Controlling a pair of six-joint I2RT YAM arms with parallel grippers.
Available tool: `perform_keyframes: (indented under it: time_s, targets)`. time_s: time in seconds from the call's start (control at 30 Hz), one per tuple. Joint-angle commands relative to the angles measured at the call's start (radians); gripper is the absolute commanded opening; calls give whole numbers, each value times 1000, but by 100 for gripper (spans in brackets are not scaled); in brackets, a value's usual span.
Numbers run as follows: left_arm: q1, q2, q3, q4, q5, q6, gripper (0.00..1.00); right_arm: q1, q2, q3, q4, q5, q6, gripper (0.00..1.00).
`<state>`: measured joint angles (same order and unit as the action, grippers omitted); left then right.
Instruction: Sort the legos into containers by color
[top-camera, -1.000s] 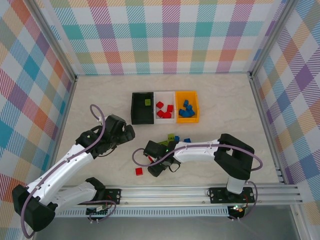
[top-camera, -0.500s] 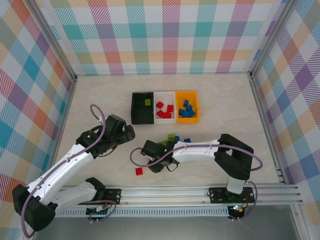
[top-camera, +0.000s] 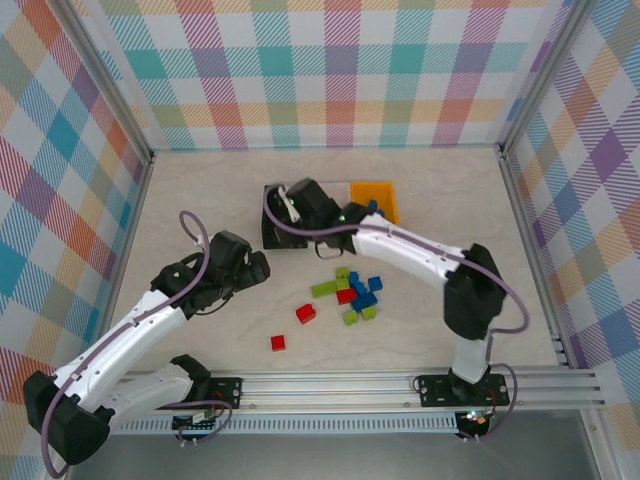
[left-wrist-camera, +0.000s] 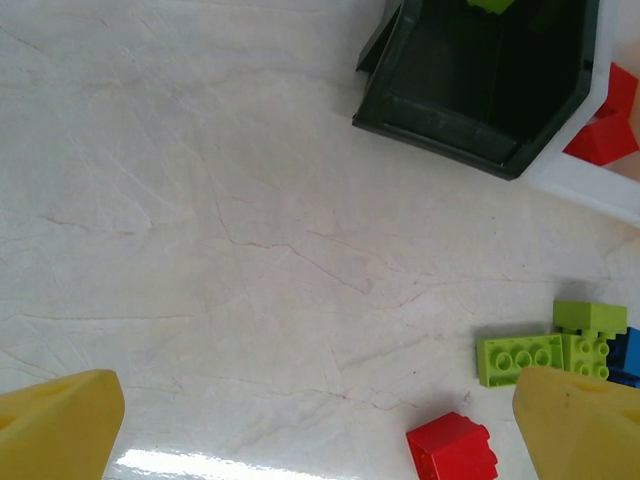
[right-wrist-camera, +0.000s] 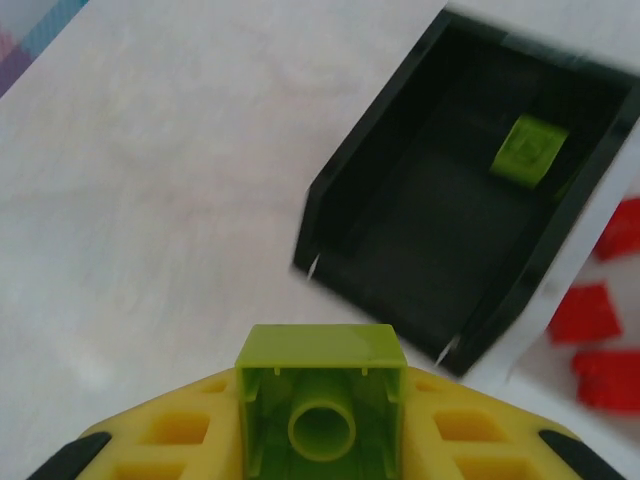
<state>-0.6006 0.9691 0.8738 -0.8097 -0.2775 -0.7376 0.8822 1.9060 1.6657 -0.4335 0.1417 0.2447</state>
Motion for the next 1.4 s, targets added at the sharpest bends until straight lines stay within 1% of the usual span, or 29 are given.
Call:
perform_keyframes:
  time_s: [0.0, 0.13, 0.2, 0.27, 0.33, 0.4, 0.47, 0.53, 0.57, 0.67, 0.73, 0.8, 0.93, 1.03, 1.1, 1.17, 1.3, 1.37]
  targets:
    - [5, -17, -23, 10, 31, -5, 100, -25, 131, 131, -46, 33, -25, 32]
    - [5, -12, -57, 45, 76, -14, 100, -65, 276, 286, -88, 53, 14, 34]
    - [5, -3, -76, 67, 97, -19, 100, -77, 319, 323, -79, 46, 19, 35]
    - [6, 10, -99, 94, 123, -19, 100, -80, 350, 346, -46, 39, 1, 37]
    - [5, 27, -108, 107, 136, -18, 100, -82, 374, 384, -52, 41, -4, 40]
    - [4, 46, -110, 113, 145, -11, 100, -86, 404, 437, -87, 41, 6, 47]
    - [2, 58, -110, 121, 164, 7, 100, -86, 409, 462, -102, 39, 13, 56]
    - [-10, 64, -106, 127, 176, 23, 100, -86, 381, 454, -92, 32, 19, 62]
    - [-20, 65, -103, 126, 178, 28, 100, -86, 356, 439, -83, 33, 21, 63]
    - [-63, 83, -81, 97, 178, 36, 100, -86, 251, 339, -38, 41, 26, 65]
    - [-107, 108, -75, 78, 182, 32, 99, -86, 172, 229, -1, 40, 33, 65]
    - [-173, 146, -76, 58, 182, 17, 97, -86, 95, 123, 28, 45, 46, 65]
    - [-335, 255, -97, 40, 181, -33, 94, -89, -59, -96, 69, 43, 79, 65]
    - [-410, 325, -108, 16, 158, -70, 91, -88, -174, -251, 102, 47, 87, 65]
    - [-427, 337, -124, 18, 156, -89, 88, -88, -234, -317, 112, 55, 90, 65]
    - [-429, 332, -141, 30, 160, -99, 84, -88, -297, -380, 126, 61, 98, 65]
    - [-430, 354, -165, 30, 174, -109, 69, -90, -385, -460, 139, 73, 109, 65]
    - [-434, 375, -183, 30, 179, -115, 67, -94, -415, -481, 137, 76, 111, 65]
